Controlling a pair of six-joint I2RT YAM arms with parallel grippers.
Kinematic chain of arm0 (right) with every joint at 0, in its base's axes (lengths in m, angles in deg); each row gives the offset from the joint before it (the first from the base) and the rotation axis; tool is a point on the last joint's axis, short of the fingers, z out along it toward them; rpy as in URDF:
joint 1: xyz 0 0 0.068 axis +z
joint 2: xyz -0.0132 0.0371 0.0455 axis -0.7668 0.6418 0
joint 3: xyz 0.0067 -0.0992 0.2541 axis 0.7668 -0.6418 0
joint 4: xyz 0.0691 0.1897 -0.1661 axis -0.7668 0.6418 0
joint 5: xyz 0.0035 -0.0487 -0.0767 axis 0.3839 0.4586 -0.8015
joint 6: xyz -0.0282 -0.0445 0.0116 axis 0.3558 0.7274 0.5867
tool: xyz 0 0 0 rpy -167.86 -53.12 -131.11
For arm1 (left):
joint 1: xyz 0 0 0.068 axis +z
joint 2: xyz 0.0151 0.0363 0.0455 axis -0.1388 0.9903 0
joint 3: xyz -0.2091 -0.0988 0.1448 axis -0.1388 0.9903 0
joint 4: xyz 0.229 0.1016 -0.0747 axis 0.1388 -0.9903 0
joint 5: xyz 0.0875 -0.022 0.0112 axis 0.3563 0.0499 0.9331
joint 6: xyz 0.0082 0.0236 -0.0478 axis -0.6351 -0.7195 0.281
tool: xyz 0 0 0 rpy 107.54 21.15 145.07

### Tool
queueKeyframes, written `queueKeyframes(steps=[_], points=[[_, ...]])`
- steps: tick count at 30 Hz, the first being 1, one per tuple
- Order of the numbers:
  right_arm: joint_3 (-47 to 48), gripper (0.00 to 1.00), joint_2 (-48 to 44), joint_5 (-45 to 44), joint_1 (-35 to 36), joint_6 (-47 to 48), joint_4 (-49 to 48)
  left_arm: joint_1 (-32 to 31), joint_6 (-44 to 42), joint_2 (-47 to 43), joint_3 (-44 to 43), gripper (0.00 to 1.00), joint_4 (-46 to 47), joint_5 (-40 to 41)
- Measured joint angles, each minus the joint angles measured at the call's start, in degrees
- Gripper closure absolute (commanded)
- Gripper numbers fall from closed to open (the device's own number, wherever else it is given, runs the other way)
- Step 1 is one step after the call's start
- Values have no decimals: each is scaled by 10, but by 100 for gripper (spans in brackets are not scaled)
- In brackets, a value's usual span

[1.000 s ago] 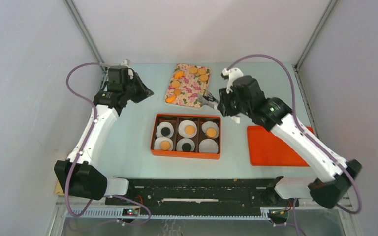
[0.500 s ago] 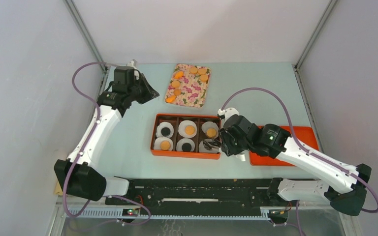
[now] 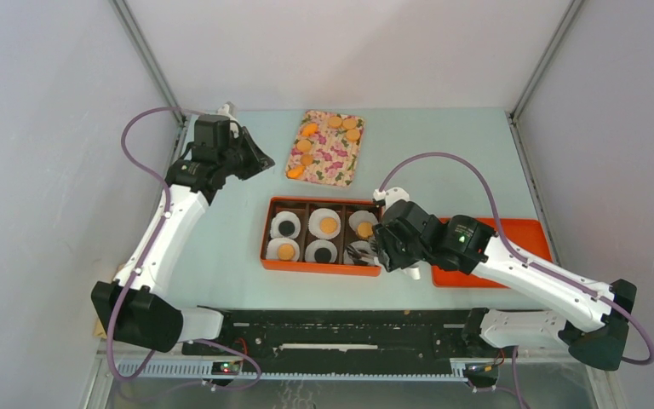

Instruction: Pack the cookies

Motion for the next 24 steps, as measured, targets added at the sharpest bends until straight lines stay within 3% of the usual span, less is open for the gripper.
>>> queueKeyframes(steps=[4,8,11,18,24], points=[[0,49,0,0,0,0,-5,0,0,0,0,98,0,0],[0,76,-1,-3,0,-1,-9,0,0,0,0,98,0,-1],[1,87,-6,-11,1,-2,-8,0,0,0,0,98,0,-1],[77,95,-31,-56,-12,3,-5,0,0,0,0,99,0,-3],[126,91,-32,-58,-125,19,-52,-1,0,0,0,99,0,-3]])
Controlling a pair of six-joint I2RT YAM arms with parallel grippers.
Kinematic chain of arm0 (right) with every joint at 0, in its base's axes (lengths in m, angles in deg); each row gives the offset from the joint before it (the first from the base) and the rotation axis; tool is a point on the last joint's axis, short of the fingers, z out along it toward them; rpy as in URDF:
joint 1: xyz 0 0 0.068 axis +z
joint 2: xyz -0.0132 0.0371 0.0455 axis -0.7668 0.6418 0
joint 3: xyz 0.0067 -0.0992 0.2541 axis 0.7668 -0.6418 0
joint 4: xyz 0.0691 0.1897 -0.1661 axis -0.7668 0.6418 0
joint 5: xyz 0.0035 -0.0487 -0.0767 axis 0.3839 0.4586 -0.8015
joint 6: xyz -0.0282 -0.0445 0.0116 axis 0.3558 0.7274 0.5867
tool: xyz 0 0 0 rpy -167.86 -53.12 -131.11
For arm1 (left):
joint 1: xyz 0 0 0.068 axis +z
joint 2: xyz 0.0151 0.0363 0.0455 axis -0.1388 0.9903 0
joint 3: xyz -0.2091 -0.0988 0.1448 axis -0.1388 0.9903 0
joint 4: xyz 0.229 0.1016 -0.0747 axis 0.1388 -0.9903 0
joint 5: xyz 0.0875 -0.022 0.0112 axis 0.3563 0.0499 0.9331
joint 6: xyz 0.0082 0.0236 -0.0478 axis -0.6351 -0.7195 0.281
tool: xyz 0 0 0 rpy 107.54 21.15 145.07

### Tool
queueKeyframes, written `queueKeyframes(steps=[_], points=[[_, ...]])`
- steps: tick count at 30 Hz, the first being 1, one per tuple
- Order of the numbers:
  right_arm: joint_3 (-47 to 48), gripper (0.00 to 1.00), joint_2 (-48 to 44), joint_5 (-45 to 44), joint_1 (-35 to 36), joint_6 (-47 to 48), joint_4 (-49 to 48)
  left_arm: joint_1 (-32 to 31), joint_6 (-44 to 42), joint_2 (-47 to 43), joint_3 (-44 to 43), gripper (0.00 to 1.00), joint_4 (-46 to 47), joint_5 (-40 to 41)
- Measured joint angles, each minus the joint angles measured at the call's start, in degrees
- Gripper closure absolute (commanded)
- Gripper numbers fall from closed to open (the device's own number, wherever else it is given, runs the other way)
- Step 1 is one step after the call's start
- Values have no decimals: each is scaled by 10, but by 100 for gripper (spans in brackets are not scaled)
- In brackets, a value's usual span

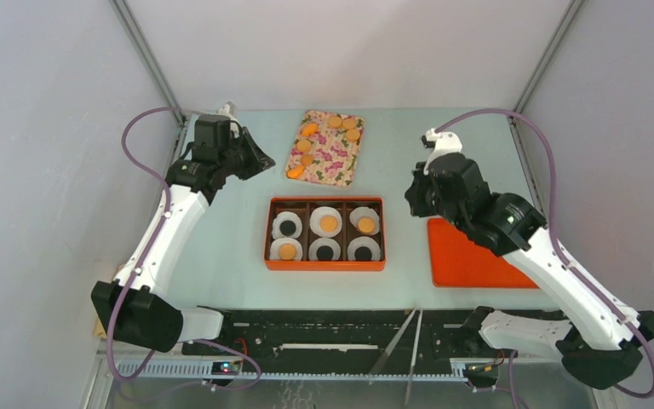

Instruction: Pack the cookies

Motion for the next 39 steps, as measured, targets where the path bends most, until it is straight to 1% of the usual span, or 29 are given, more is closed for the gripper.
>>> queueKeyframes(steps=[3,6,9,11,13,16,18,19,22,25,29,34,39], points=[[2,85,33,10,-42,15,-17,0,0,3,-1,99,0,1],[-6,83,67,12,-46,23,-14,0,0,9,-1,99,-1,3],[-68,67,63,16,-39,16,-7,0,-1,15,-1,99,-1,5],[-118,60,39,22,-34,6,8,0,-1,19,-1,99,-1,5],[-149,60,7,28,-35,-2,26,-1,0,23,-1,100,0,3],[-154,59,-30,32,-58,-13,33,-10,0,31,-1,100,0,3],[-154,59,-34,35,-84,-19,28,-17,0,32,-1,99,0,3],[-154,56,-30,40,-98,-20,25,-22,0,32,-1,99,0,4],[-152,54,2,47,-132,-20,16,-30,-1,31,-1,99,0,5],[-150,53,57,53,-160,-20,10,-30,-1,29,-1,99,0,5],[-151,53,115,59,-174,-22,9,-30,-1,28,-1,99,0,5],[-194,53,164,72,-189,-29,-1,-30,-1,28,-1,99,0,5],[-213,53,212,92,-233,-32,-9,-30,-1,28,-1,99,2,4]])
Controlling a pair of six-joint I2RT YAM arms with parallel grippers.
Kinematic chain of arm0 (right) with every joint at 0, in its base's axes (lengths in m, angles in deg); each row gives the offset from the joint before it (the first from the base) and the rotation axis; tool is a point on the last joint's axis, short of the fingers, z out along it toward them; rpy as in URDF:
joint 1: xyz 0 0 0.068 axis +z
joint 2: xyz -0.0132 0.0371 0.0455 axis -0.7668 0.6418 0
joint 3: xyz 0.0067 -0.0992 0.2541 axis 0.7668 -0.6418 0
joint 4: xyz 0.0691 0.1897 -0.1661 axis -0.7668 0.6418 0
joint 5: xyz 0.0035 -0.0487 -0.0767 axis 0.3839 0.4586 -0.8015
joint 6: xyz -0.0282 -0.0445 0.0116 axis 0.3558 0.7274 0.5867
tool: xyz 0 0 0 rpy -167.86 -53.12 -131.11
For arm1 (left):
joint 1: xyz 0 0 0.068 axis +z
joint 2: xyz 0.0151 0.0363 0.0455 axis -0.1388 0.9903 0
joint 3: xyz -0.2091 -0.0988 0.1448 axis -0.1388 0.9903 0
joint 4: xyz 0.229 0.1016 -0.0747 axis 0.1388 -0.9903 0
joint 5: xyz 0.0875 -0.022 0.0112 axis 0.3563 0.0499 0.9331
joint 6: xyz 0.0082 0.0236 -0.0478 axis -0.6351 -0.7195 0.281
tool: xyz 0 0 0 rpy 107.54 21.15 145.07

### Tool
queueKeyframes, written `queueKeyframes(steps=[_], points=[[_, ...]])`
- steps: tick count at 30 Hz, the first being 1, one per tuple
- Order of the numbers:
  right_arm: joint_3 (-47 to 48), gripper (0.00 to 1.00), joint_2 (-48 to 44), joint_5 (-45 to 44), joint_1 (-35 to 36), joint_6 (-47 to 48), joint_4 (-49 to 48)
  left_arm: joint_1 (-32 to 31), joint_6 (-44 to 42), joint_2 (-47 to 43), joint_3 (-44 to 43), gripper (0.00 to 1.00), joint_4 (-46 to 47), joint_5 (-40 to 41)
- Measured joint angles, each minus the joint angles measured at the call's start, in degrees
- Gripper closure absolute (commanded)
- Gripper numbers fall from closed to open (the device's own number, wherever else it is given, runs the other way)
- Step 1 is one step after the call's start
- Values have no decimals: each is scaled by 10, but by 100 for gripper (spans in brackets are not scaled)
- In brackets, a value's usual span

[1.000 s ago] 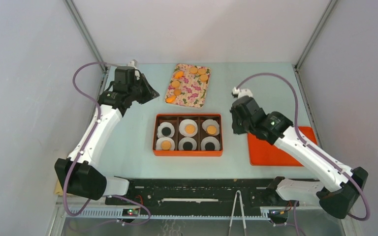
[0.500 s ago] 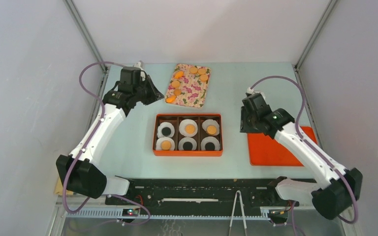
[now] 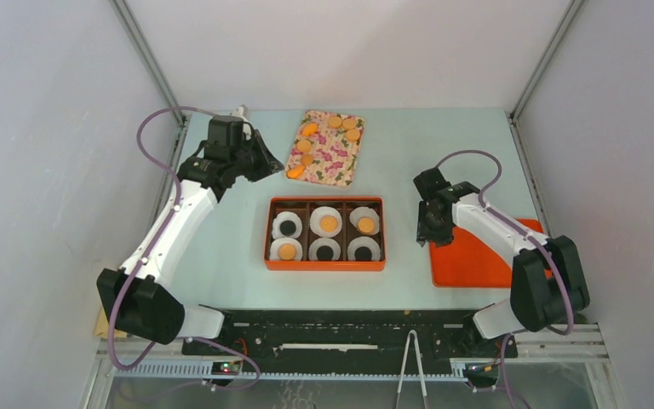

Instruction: Pack the cookies

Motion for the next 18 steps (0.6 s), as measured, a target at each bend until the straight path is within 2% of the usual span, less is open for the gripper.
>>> queueKeyframes(steps=[14,15,18], points=[[-23,57,118,75,-42,2,-66,0,-1,8,0,100,3,0],[-22,59,118,78,-46,1,-67,0,-1,9,0,100,3,0],[-22,78,120,85,-56,3,-64,0,-1,10,0,100,3,-1]])
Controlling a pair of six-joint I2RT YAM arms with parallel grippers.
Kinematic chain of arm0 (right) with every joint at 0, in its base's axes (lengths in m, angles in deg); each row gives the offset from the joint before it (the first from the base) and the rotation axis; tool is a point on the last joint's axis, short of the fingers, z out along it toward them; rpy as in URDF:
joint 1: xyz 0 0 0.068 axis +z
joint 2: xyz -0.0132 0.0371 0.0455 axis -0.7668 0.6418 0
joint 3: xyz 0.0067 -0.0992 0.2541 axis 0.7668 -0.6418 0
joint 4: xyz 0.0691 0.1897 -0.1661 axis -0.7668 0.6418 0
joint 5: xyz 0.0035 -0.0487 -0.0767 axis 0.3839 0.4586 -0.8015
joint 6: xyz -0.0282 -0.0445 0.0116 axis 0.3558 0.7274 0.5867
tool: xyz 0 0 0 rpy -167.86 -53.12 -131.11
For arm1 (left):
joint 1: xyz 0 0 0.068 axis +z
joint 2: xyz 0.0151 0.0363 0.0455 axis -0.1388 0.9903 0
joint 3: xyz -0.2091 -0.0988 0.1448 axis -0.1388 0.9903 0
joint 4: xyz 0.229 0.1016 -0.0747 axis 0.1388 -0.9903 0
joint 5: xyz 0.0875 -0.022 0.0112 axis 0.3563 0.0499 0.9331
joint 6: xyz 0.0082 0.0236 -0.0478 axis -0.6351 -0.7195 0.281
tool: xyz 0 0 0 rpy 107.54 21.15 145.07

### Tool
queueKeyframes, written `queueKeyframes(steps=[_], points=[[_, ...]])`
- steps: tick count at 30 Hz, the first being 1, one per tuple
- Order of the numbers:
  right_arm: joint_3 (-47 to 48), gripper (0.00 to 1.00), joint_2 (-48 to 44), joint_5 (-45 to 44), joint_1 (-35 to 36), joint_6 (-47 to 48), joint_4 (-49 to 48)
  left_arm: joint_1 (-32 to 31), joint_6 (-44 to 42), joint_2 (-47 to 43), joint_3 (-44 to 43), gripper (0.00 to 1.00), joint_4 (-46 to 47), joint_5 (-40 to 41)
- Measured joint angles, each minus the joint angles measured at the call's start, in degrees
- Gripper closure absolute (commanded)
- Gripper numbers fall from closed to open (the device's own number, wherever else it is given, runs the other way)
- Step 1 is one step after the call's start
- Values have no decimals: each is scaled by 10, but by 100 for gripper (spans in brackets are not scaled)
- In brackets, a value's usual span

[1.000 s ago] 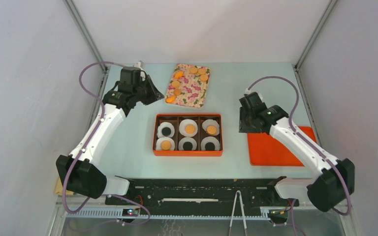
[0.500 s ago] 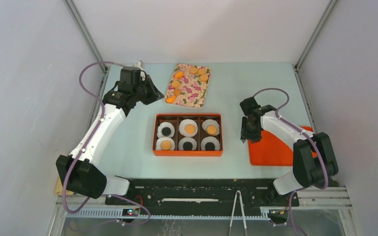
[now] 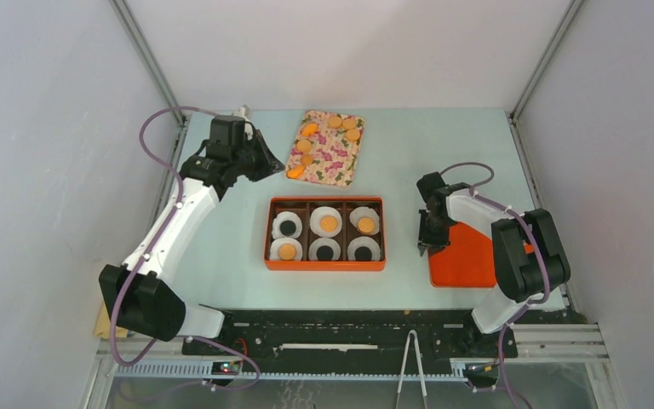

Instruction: Pack the cookies

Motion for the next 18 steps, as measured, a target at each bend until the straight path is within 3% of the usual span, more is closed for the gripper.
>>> queueKeyframes(steps=[7,13,18], points=[[3,100,5,17,-14,13,7,0,0,7,0,100,6,-1],[6,100,-8,30,-2,17,-6,0,0,20,0,100,15,-3],[53,100,-81,48,-2,22,16,0,1,36,0,99,43,-29]])
